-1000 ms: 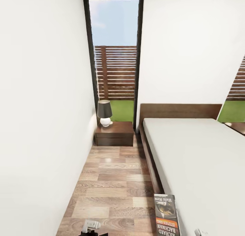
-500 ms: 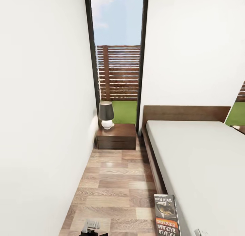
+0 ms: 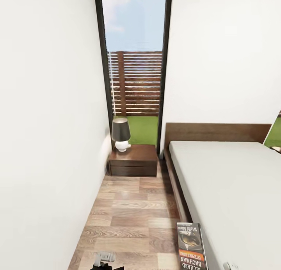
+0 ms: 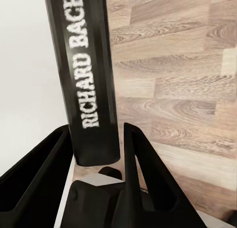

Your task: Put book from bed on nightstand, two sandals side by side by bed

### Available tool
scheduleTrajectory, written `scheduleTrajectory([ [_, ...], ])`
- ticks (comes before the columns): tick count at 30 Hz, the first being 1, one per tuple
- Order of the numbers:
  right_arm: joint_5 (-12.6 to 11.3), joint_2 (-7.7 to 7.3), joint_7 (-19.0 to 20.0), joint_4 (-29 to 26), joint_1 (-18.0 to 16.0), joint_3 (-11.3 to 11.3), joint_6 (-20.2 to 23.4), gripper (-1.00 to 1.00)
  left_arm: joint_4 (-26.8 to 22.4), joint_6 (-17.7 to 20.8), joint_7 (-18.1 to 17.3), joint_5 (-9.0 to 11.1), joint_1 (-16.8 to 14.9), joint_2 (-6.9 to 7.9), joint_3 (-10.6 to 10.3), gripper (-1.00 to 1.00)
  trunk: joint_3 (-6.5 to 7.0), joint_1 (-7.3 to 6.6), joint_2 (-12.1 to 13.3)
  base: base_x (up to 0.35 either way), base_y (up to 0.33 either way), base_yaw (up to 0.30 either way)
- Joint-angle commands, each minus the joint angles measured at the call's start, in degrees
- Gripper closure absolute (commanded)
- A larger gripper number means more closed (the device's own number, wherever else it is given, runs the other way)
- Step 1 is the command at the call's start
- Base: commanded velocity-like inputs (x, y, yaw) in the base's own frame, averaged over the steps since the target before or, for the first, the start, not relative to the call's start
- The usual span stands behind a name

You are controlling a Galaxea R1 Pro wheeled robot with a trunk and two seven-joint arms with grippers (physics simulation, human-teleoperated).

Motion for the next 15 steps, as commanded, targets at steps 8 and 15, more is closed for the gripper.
scheduleTrajectory([
  [8, -0.73, -0.05, 0.04, -0.07, -0.05, 0.21, 0.6, 1.0, 0.03, -0.13, -0.25, -0.25, -0.05, -0.03, 0.42, -1.0, -0.09, 0.05, -0.07, 0.333, 0.0, 0.0],
  [15, -0.71, -0.05, -0.01, -0.07, -0.05, 0.23, 0.6, 1.0, 0.05, -0.13, -0.25, -0.25, -0.05, -0.03, 0.42, -1.0, -0.09, 0.05, -0.07, 0.333, 0.0, 0.0],
])
